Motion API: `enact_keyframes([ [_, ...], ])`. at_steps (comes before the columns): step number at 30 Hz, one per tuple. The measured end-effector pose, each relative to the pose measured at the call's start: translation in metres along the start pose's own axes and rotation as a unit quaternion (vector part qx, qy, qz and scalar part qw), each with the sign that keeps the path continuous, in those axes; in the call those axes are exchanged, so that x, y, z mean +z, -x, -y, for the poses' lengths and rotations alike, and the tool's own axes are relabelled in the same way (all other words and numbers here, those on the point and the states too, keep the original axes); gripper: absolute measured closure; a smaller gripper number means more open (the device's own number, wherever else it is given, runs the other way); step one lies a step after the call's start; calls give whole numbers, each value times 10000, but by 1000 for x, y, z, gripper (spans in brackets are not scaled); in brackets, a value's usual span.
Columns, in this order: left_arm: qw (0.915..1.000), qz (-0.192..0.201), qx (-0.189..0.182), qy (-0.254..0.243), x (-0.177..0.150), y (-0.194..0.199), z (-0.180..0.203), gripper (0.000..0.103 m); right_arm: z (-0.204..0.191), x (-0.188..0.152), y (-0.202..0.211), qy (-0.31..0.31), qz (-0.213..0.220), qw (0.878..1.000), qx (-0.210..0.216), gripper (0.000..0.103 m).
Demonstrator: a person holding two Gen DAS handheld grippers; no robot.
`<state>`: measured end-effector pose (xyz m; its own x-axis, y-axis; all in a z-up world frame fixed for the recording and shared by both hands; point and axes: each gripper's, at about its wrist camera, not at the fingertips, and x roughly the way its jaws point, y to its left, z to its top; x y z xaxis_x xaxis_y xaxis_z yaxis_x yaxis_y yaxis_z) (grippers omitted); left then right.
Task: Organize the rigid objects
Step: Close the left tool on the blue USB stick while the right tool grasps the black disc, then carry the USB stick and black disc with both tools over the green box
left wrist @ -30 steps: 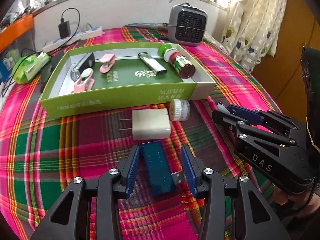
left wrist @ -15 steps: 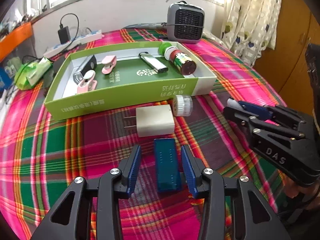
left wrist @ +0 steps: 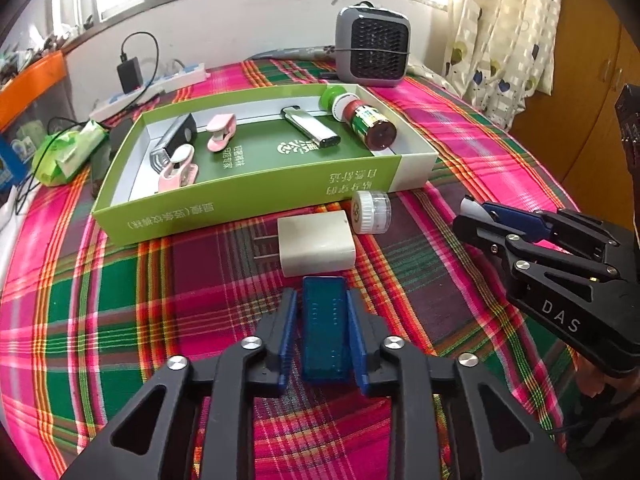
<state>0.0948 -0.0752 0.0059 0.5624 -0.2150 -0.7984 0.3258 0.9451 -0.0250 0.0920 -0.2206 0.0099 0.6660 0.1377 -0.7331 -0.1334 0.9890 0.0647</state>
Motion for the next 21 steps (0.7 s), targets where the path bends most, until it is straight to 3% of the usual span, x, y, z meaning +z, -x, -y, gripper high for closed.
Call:
enact_keyframes([
  [21, 9999, 91, -101, 64, 0, 6, -3, 82, -3, -2, 3, 67, 40, 10000, -32, 74],
])
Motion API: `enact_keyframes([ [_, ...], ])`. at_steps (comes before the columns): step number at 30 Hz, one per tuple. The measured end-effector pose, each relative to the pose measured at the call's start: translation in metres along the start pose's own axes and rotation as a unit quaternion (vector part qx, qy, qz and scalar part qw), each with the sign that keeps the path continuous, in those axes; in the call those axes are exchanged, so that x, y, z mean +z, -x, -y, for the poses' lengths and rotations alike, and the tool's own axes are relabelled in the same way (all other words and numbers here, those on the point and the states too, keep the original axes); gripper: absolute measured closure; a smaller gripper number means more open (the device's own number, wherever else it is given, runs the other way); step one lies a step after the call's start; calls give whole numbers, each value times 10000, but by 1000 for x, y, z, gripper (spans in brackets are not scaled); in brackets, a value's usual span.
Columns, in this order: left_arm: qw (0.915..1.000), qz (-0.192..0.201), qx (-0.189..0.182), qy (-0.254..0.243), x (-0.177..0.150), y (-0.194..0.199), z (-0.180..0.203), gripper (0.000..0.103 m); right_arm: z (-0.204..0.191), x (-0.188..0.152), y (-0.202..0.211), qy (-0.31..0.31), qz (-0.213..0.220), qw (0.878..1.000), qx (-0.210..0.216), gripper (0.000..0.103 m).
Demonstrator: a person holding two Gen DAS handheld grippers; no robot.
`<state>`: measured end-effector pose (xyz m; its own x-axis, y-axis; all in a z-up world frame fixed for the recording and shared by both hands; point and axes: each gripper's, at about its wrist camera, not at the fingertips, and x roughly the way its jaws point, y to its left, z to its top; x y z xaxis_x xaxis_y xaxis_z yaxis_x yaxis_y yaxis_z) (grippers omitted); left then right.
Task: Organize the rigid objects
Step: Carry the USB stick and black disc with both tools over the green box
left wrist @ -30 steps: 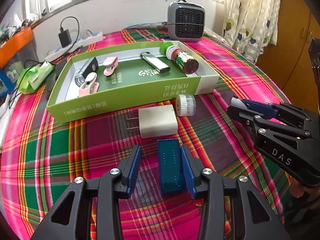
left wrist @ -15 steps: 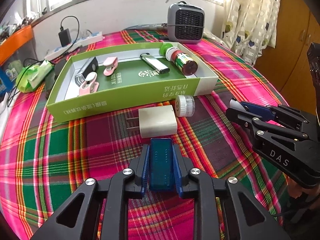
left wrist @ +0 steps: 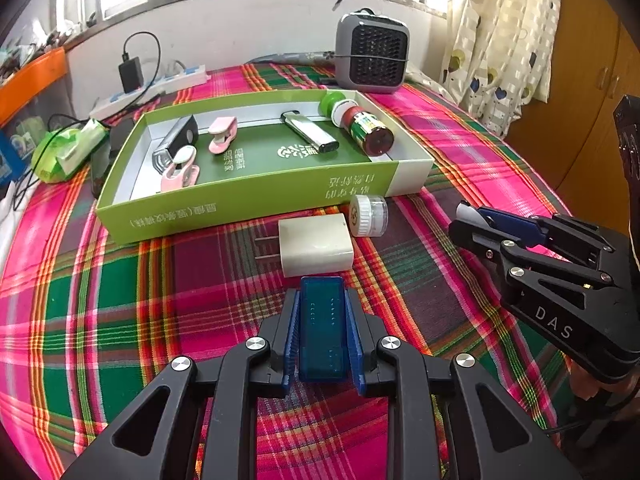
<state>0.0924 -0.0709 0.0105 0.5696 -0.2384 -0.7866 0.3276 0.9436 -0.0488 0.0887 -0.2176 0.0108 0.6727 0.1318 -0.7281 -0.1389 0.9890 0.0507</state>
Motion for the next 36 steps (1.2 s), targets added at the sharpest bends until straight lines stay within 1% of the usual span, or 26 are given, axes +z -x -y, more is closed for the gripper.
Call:
enact_keyframes([
  [6, 10000, 57, -62, 22, 0, 4, -1, 82, -2, 1, 5, 16, 73, 10000, -9, 74],
  [17, 9995, 284, -94, 83, 7, 20, -5, 82, -5, 6, 15, 36, 208, 9998, 12, 74],
  [28, 9985, 524, -31, 128, 24, 37, -15, 82, -8, 20, 27, 114, 395, 9992, 5, 74],
  [36, 9973, 702, 65, 229, 43, 43, -29, 82, -10, 35, 34, 194, 546, 9983, 14, 74],
])
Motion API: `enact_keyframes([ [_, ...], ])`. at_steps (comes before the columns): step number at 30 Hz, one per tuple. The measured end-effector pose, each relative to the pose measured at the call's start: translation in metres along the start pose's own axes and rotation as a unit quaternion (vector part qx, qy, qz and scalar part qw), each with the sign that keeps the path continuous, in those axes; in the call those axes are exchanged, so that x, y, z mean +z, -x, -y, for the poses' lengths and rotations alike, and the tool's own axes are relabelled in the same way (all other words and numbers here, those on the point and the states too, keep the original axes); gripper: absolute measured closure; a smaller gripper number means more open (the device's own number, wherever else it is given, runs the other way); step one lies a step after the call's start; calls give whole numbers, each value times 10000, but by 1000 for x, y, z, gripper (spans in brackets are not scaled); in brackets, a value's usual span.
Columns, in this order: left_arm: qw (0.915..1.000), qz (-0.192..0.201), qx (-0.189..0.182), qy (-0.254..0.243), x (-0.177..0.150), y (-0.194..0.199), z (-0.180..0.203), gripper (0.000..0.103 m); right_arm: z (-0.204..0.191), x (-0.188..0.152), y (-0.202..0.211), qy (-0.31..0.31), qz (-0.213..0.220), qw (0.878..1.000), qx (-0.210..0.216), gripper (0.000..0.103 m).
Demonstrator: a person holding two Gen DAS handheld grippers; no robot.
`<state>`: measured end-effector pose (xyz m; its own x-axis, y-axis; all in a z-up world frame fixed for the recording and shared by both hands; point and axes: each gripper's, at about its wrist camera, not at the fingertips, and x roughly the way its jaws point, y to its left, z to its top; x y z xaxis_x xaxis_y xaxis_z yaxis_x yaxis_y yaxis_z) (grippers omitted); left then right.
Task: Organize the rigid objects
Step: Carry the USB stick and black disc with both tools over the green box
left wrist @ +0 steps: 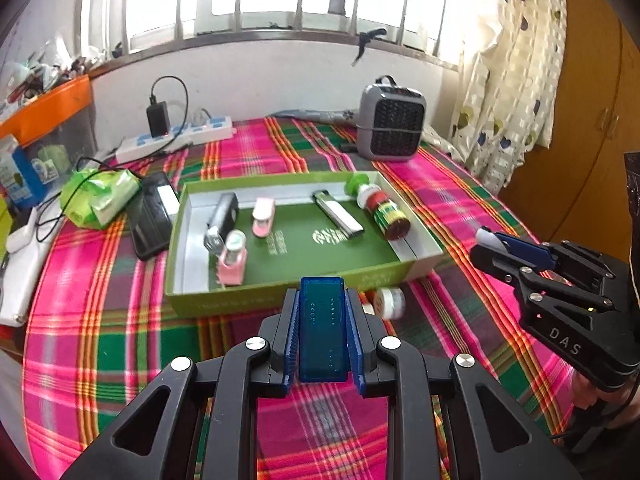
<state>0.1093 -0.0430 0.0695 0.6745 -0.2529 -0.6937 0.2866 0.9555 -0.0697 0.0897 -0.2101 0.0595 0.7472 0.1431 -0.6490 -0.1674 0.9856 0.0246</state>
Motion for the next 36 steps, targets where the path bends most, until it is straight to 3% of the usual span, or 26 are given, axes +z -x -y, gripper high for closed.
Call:
enact_keyframes([
  [17, 9998, 111, 114, 109, 37, -15, -23, 82, 0, 50, -11, 257, 203, 9994, 137, 74],
  [26, 9998, 69, 108, 163, 49, -32, -30, 82, -16, 83, -40, 581, 115, 9977, 327, 74],
  [36, 9996, -120, 104, 240, 51, -57, -37, 82, -24, 108, -87, 760, -230, 9933, 840, 74],
])
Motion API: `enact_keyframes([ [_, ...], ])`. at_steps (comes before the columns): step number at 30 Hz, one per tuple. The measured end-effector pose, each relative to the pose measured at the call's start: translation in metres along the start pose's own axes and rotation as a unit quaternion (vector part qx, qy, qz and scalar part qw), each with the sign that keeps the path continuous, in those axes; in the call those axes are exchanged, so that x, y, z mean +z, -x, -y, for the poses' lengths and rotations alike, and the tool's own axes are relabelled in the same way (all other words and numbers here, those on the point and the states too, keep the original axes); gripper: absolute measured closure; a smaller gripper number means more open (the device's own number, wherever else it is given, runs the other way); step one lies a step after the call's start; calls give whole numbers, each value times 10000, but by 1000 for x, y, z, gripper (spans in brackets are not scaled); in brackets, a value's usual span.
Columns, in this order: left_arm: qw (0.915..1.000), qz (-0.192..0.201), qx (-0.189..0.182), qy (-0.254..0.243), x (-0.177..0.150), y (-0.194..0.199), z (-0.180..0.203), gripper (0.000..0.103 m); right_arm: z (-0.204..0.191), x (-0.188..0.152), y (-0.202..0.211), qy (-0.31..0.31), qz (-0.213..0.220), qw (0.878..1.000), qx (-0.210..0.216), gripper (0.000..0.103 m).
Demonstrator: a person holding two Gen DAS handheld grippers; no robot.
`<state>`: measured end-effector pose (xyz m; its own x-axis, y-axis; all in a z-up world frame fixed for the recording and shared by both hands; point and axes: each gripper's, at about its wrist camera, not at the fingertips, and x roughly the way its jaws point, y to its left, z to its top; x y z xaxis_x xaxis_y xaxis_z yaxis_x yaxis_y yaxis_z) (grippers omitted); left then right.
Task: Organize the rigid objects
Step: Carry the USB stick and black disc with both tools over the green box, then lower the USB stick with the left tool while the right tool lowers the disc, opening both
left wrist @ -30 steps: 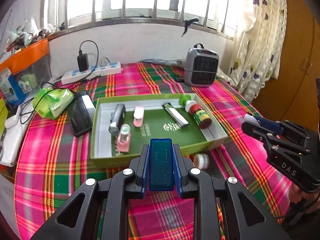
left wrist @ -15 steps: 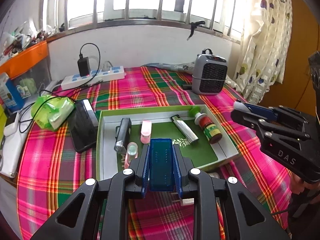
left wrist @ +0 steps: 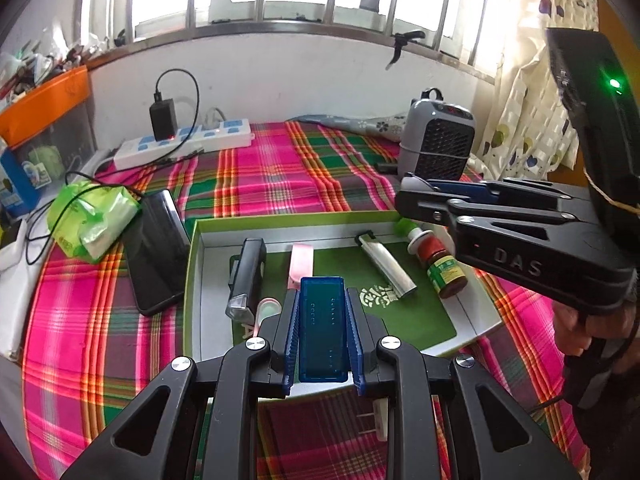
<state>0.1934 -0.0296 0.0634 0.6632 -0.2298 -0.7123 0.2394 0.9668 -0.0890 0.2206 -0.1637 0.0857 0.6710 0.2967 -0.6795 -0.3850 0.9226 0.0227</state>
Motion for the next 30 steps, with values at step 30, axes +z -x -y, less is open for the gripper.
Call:
enact_keyframes([
  [30, 9990, -443, 21, -14, -3, -52, -6, 82, -12, -1, -84, 281, -694, 9967, 325, 74],
])
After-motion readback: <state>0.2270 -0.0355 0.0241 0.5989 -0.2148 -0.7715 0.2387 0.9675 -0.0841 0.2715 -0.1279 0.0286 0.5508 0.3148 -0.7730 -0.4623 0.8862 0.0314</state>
